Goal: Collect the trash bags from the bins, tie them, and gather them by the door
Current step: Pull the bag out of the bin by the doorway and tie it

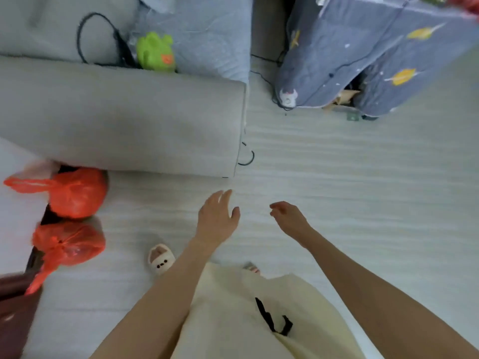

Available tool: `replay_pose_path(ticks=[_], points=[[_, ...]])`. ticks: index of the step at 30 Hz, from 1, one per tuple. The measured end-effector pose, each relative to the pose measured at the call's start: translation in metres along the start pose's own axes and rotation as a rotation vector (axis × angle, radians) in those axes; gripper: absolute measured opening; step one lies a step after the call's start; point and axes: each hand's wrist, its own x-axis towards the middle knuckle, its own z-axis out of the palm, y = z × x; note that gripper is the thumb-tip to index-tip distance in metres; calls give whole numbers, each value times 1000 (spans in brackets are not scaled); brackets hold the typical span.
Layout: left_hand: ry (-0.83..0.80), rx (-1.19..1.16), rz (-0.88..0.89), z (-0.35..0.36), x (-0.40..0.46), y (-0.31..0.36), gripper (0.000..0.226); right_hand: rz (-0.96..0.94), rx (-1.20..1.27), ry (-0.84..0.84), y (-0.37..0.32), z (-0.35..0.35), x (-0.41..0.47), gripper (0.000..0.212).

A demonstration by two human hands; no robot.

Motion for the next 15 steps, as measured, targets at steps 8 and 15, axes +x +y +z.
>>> replay_pose_path(ticks=[8, 15], points=[[-304, 244, 353, 122, 20, 217, 50, 292, 363, 325, 194, -161, -42, 34], [-456, 397, 537, 204, 73, 361, 47, 480, 646, 478, 284, -252, -35, 36]])
